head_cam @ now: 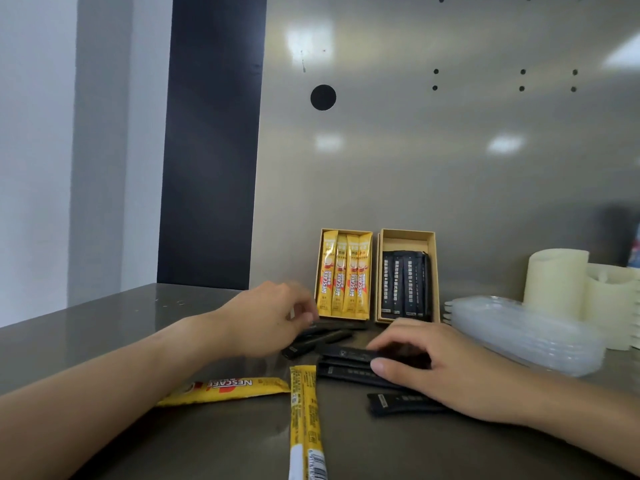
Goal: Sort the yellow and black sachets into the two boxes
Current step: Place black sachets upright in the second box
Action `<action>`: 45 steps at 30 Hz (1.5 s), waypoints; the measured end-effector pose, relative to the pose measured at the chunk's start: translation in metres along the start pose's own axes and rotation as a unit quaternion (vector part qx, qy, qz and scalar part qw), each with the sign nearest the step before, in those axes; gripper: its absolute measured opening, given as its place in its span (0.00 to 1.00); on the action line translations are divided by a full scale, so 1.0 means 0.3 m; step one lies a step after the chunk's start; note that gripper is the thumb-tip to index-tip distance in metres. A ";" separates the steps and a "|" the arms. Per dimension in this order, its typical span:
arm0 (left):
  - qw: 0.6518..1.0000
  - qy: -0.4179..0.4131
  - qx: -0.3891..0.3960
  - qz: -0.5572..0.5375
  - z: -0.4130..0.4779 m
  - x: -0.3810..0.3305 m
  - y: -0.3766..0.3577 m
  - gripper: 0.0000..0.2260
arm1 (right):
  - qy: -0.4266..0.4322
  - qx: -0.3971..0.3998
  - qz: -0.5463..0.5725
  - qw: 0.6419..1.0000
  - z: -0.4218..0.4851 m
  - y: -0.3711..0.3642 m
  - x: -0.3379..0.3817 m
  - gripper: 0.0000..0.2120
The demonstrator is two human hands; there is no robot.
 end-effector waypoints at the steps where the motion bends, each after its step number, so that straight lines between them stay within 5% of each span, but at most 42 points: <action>1: 1.000 -0.012 0.009 -0.014 -0.004 -0.014 -0.006 0.08 | -0.004 -0.009 0.013 1.000 0.001 -0.002 -0.003 0.12; 13: 0.986 -0.056 0.056 -0.145 -0.039 -0.126 -0.010 0.08 | -0.060 -0.092 0.089 0.990 0.008 0.018 -0.058 0.04; 22: 0.975 0.010 0.032 -0.218 -0.030 -0.098 -0.003 0.09 | -0.095 -0.122 0.226 0.962 0.008 0.033 -0.065 0.11; 33: 0.972 0.036 0.013 -0.231 -0.019 -0.085 0.016 0.20 | -0.174 -0.176 0.262 0.933 0.018 0.070 -0.105 0.06; 45: 0.978 0.045 0.045 -0.200 -0.019 -0.055 -0.011 0.06 | -0.173 -0.207 0.364 0.892 0.050 0.173 -0.158 0.11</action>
Point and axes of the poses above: each hand's wrist, its own z-axis towards the middle knuckle, its own y-axis out of the back of the hand, x = y × z, the point moved 7 cm from there along z, towards the middle knuckle, and after that the axes turned 15 degrees about -x, right-handed, at the moved point
